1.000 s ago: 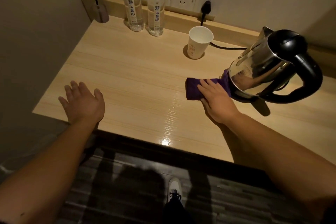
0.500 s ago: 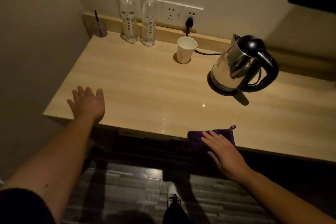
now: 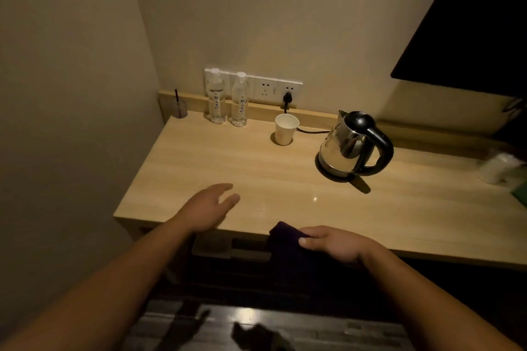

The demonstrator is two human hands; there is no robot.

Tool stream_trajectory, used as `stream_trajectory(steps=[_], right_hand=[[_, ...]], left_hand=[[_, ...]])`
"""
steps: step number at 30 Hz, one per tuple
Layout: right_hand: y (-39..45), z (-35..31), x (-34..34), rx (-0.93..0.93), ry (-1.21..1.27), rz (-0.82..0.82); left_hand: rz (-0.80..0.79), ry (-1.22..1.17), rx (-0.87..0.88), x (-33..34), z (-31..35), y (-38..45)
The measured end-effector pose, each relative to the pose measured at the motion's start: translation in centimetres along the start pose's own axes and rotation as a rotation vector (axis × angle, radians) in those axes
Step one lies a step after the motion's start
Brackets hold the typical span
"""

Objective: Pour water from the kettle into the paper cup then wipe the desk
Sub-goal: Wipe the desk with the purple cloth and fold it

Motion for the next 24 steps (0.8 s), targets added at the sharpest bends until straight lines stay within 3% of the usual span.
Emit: stream_trajectory(steps=[3, 16, 24], right_hand=[[0.0, -4.5, 0.9, -0.071, -0.124, 0.023], [0.6, -19.0, -2.2, -0.387, -0.662, 0.219], [6.1, -15.8, -7.1, -0.247, -0.737, 0.142]], left_hand=[[-0.136, 0.015, 0.1, 0.5, 4.4, -2.4], [-0.279, 0.307, 0.223, -5.4, 8.7, -1.2], [-0.208, 0.481, 0.178, -7.7, 6.3, 2.7]])
Point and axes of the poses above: each hand's wrist, its own y-axis towards the middle knuckle, its own x-axis out of the palm, z = x × y, the point moved 10 cm from there along y, towards the middle knuckle, and after that the axes turned 6 degrees about -z, right-handed, at the moved point
